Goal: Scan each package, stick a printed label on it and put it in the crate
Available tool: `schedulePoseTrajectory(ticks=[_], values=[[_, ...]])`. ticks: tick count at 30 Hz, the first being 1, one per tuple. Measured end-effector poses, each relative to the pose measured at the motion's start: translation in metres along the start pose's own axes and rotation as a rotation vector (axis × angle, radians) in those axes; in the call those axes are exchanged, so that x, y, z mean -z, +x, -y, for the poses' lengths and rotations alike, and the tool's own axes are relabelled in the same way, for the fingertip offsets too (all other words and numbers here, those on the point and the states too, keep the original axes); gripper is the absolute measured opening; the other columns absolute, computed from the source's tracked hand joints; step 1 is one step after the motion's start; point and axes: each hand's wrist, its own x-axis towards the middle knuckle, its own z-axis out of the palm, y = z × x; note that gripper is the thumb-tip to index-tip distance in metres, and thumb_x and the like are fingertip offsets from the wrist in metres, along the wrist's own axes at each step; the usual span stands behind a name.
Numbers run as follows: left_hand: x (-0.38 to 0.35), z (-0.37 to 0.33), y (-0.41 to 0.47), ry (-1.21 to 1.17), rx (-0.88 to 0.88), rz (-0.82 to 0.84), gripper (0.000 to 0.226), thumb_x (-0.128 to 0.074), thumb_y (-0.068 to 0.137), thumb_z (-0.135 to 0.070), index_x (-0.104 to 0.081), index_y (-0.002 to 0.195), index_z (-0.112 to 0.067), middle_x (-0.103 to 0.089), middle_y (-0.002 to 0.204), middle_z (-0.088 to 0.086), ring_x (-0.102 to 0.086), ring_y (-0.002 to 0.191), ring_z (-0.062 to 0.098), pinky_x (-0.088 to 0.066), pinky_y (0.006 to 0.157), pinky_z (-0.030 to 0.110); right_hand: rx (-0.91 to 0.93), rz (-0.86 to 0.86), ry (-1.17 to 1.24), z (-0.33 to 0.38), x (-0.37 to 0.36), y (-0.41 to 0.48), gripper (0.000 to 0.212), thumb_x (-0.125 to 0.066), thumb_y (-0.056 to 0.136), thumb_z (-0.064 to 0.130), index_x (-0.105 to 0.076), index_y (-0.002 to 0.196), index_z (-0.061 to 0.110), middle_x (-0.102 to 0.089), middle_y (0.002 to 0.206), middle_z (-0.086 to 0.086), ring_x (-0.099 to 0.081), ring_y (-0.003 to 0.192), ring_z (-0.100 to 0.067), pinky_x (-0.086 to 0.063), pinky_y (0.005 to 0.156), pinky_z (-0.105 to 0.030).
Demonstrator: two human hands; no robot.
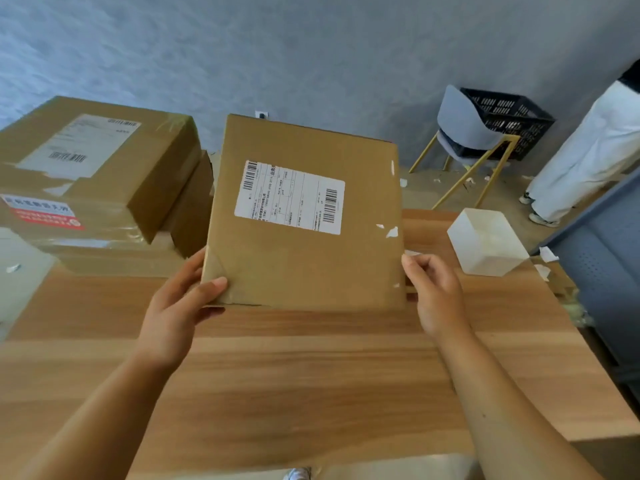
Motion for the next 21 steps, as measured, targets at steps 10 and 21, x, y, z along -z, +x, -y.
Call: schedulePoseTrajectory(ticks=[10,21], values=[[0.053,0.054,-0.094,0.029,0.225,0.105,0.039,-0.054,0.071,-0.021,-0.068,0.105,-0.032,-0.069,0.084,-0.004,-0.062,0.071,0.010,-0.049,0.065,0.030,-0.237,0.035,-0.107,-0.052,0.001,-0.095,0.073,-0.069,0.062,0.069,-0.037,0.128,0.060,-0.054,0.116,0.034,-0.056,0.105,0.007,-0.048,0.077,-0.021],[0.032,0.110,-0.096,0.218,0.471,0.131,0.039,-0.057,0.071,-0.035,-0.063,0.109,-0.046,-0.068,0.105,-0.008,-0.063,0.097,0.013,-0.052,0.081,0.036,-0.558,0.074,-0.208,-0.113,0.001,-0.105,0.091,-0.081,0.074,0.018,-0.025,0.145,0.029,-0.053,0.130,0.000,-0.056,0.109,-0.020,-0.050,0.086,-0.038]])
